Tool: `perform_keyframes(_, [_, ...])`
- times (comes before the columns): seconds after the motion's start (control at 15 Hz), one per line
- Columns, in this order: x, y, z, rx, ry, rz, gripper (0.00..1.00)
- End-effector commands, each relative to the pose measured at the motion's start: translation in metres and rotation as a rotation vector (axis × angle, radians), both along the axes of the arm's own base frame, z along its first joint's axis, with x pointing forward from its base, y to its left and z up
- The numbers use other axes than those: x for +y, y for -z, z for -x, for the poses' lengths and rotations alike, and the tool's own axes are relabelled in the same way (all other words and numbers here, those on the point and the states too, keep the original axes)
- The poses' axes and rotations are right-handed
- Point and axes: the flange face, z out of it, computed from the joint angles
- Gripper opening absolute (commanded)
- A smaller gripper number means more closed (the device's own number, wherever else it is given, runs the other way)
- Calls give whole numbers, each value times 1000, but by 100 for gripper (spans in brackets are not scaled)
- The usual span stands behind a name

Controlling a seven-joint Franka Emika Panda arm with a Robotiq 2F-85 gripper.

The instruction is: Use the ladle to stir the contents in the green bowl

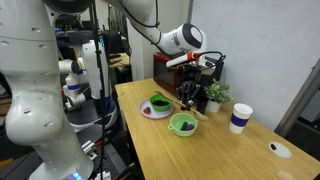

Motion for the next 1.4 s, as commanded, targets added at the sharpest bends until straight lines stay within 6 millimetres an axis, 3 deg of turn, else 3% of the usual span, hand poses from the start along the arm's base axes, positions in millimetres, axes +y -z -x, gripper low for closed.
perform_keyframes(0.0, [-19,9,-2,-139,149,-30,6])
perform_keyframes(0.33, [-12,29,-5,-396,286,3,6])
perform_keyframes(0.67, [-18,41,-9,-585,381,65,6])
perform_keyframes(1.33, [-31,81,36,-685,553,141,6])
